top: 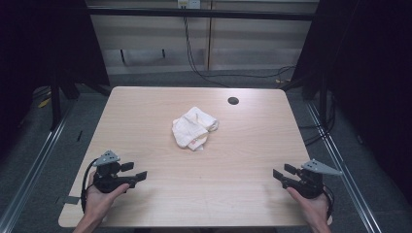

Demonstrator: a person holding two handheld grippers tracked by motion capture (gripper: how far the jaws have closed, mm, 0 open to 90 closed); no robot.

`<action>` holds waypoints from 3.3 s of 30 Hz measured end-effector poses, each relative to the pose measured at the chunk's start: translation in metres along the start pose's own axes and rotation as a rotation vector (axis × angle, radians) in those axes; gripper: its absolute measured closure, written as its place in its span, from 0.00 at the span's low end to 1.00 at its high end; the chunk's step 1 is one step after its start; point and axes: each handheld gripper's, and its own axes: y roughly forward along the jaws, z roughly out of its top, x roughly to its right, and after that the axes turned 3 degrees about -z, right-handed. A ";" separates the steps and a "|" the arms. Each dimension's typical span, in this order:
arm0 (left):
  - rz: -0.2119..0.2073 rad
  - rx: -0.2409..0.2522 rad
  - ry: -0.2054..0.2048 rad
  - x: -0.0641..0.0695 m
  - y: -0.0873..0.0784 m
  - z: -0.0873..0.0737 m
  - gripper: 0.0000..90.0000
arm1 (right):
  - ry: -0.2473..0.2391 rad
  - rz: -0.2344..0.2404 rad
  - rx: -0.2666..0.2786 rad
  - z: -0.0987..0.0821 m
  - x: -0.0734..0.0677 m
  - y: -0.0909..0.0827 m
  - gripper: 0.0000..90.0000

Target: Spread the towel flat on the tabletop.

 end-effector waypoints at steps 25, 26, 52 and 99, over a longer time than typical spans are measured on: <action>-0.112 -0.028 0.076 0.001 0.034 0.051 0.47 | -0.027 0.091 -0.023 0.002 -0.019 -0.002 0.44; -0.108 -0.028 0.086 0.001 0.036 0.055 0.47 | -0.026 0.087 -0.010 0.003 -0.018 -0.003 0.44; -0.125 -0.095 0.098 -0.015 0.124 0.130 0.61 | -0.042 0.157 -0.069 0.002 -0.018 0.009 0.38; -0.139 -0.238 0.141 -0.008 0.182 0.098 0.95 | -0.055 0.191 -0.151 -0.001 -0.022 0.016 0.43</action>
